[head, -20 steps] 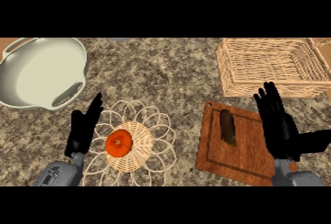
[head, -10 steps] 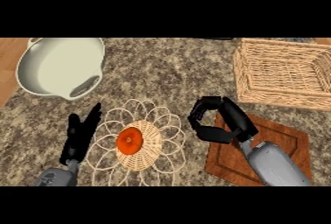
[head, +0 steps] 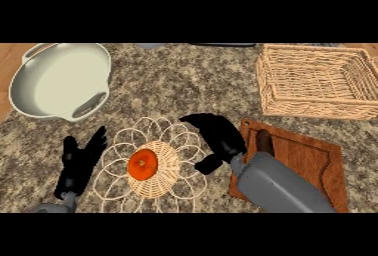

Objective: Pick the sweet potato from the cutting board and place it in the basket

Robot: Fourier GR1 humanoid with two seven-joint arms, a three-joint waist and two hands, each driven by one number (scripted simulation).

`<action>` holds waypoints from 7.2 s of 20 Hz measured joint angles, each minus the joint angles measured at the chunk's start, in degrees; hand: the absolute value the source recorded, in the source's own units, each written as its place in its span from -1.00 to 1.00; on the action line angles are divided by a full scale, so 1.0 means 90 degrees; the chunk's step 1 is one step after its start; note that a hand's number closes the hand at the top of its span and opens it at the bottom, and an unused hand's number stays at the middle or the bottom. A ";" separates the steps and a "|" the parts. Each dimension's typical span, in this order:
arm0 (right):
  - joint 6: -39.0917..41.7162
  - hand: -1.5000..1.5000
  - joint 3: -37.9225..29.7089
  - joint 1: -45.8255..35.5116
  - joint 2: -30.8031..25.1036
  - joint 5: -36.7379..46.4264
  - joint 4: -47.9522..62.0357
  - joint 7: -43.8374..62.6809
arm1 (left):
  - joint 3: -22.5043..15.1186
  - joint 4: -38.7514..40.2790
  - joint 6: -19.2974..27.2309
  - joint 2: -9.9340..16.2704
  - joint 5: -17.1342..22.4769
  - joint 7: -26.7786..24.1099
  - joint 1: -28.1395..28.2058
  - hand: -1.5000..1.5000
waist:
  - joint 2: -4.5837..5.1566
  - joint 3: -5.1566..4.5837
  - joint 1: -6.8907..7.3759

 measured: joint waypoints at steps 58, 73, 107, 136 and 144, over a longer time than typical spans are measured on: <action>0.6437 -1.00 -0.0639 -0.1092 -0.0509 0.0976 -0.0790 0.3249 | 0.0478 -0.0851 -0.0217 -0.0137 -0.0251 0.0302 0.0888 0.00 | 0.0058 0.0041 -0.0340; 0.5508 -1.00 -0.0713 -0.0397 -0.0418 0.2522 -0.0171 0.1963 | 0.0654 -0.0764 -0.0365 -0.0338 -0.0517 0.0182 0.0900 0.00 | 0.0056 0.0057 -0.0314; 0.4762 1.00 -0.0843 0.0136 -0.0393 0.4864 0.1030 -0.0007 | 0.1177 -0.0766 -0.0813 -0.0527 -0.0801 0.0297 0.0916 0.00 | 0.0028 0.0047 -0.0308; -0.0134 1.00 -0.2525 0.0963 0.1487 0.3003 -0.3334 0.2646 | 0.1234 -0.1005 -0.0814 -0.0622 -0.0900 0.0579 0.1097 0.00 | 0.0024 0.0049 -0.0428; 0.0866 1.00 -0.4095 -0.0497 0.1095 0.2869 -0.4247 0.3949 | 0.1267 -0.0990 -0.0861 -0.0671 -0.0940 0.0450 0.1091 0.00 | 0.0036 0.0043 -0.0375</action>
